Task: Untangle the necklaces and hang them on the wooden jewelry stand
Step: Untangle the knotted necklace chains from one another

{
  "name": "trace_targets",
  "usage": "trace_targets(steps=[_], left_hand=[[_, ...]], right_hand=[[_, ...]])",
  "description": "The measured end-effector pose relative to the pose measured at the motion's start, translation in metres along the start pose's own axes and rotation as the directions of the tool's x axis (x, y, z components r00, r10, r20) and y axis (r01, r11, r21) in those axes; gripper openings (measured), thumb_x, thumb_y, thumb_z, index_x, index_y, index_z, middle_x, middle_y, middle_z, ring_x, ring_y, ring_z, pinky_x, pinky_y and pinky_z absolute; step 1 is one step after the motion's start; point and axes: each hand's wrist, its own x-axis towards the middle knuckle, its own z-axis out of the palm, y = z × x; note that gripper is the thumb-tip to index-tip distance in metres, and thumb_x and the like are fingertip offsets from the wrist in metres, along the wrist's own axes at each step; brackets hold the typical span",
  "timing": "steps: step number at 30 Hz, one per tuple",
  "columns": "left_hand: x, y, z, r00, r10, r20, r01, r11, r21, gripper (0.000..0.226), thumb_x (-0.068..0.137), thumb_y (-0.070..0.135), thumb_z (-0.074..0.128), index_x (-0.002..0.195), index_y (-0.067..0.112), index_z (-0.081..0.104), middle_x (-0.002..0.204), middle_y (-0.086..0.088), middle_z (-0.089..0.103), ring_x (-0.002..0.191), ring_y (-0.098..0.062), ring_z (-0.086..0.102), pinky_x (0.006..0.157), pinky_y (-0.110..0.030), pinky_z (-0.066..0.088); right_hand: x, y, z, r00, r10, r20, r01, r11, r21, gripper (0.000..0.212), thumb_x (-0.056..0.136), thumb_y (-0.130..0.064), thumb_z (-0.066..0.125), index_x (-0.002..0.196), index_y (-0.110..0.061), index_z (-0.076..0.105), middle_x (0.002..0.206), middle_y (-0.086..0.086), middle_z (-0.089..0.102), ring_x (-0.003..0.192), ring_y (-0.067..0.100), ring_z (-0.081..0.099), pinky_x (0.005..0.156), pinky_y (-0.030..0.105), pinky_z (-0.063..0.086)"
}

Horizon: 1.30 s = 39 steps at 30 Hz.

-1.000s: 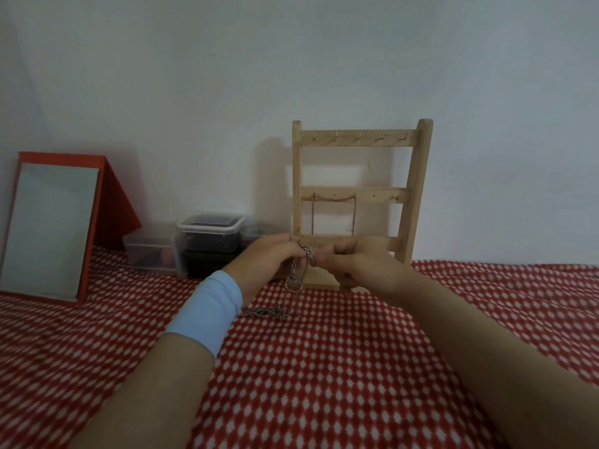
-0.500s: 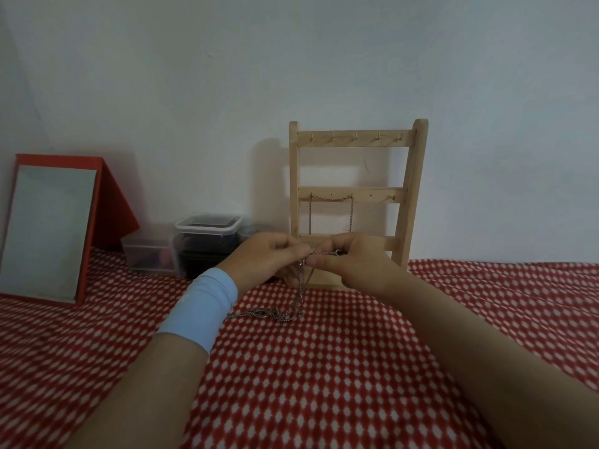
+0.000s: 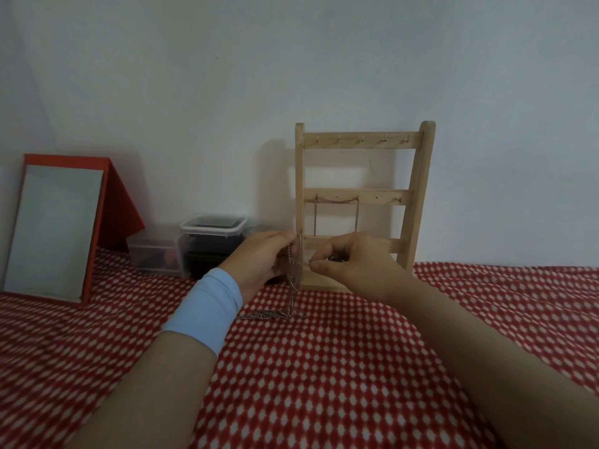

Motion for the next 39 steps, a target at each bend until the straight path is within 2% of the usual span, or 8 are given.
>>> trace_targets(steps=[3,6,12,20,25,28,33,39], left_hand=[[0.0,0.0,0.0,0.999,0.031,0.018,-0.032,0.998,0.053,0.026,0.1,0.032,0.049,0.092,0.009,0.058,0.061,0.005,0.052,0.066,-0.014,0.051,0.079,-0.032,0.045],[-0.003,0.002,0.001,0.998,0.029,0.063,-0.03,1.0,0.002,0.026,0.099,0.028,0.051,0.09,0.007,0.062,0.062,0.004,0.057,0.065,-0.012,0.055,0.075,-0.029,0.047],[-0.009,0.006,0.001,0.99,0.078,0.12,-0.057,0.983,-0.175,0.022,0.098,0.002,0.044,0.1,0.006,0.066,0.084,-0.004,0.074,0.077,-0.012,0.069,0.075,-0.024,0.055],[-0.011,0.005,0.012,0.967,0.213,0.138,-0.252,0.874,0.416,0.036,0.083,-0.003,0.07,0.105,0.025,0.072,0.111,0.005,0.071,0.095,-0.007,0.07,0.074,-0.017,0.056],[-0.01,0.006,0.013,0.974,0.222,0.035,-0.208,0.832,0.515,0.038,0.076,0.01,0.08,0.105,0.031,0.067,0.085,0.006,0.076,0.08,-0.009,0.072,0.075,-0.028,0.059],[-0.012,0.01,0.014,0.971,0.235,0.046,-0.211,0.749,0.628,0.036,0.075,0.015,0.081,0.104,0.03,0.067,0.074,0.004,0.075,0.074,-0.006,0.07,0.074,-0.02,0.055],[-0.011,0.012,0.01,0.968,0.25,0.008,-0.196,0.736,0.648,0.028,0.076,0.017,0.08,0.099,0.03,0.069,0.075,0.007,0.075,0.077,-0.003,0.069,0.078,-0.019,0.051],[-0.002,-0.001,0.006,0.938,0.329,-0.107,-0.196,0.761,0.619,0.007,0.078,0.039,0.073,0.079,0.046,0.074,0.086,0.017,0.074,0.093,-0.004,0.066,0.099,-0.041,0.049]], right_hand=[[-0.002,-0.004,0.0,0.999,0.025,0.04,-0.028,0.998,0.063,0.009,0.093,-0.022,0.073,0.087,-0.017,0.079,0.082,-0.007,0.076,0.076,0.009,0.07,0.07,0.015,0.056],[-0.003,-0.006,-0.002,0.986,0.12,0.115,-0.134,0.982,0.131,0.021,0.096,-0.025,0.069,0.09,-0.006,0.076,0.056,-0.009,0.063,0.047,0.002,0.054,0.05,0.013,0.045],[0.002,-0.001,0.001,0.951,0.279,0.134,-0.306,0.913,0.268,0.032,0.097,-0.035,0.067,0.1,-0.004,0.076,0.061,-0.001,0.061,0.046,0.009,0.045,0.049,0.024,0.043],[0.001,-0.002,0.005,0.867,0.397,0.301,-0.497,0.65,0.575,0.015,0.104,-0.023,0.056,0.103,-0.012,0.066,0.064,-0.003,0.058,0.046,0.008,0.033,0.047,0.023,0.035],[0.001,-0.001,0.002,0.866,0.328,0.377,-0.499,0.578,0.645,0.025,0.104,-0.033,0.046,0.11,-0.014,0.062,0.066,-0.004,0.048,0.052,0.009,0.03,0.049,0.023,0.032],[0.0,0.0,0.003,0.877,0.335,0.345,-0.479,0.671,0.567,0.032,0.098,-0.039,0.062,0.12,-0.017,0.07,0.068,-0.006,0.051,0.053,0.007,0.035,0.054,0.024,0.033],[0.0,0.001,0.01,0.849,0.393,0.353,-0.528,0.601,0.6,0.033,0.099,-0.033,0.062,0.125,-0.015,0.069,0.084,-0.007,0.064,0.061,0.006,0.047,0.059,0.021,0.038],[0.001,0.001,0.012,0.798,0.51,0.322,-0.6,0.621,0.504,0.02,0.1,-0.023,0.055,0.112,-0.009,0.062,0.102,0.008,0.064,0.064,0.014,0.052,0.054,0.025,0.044]])
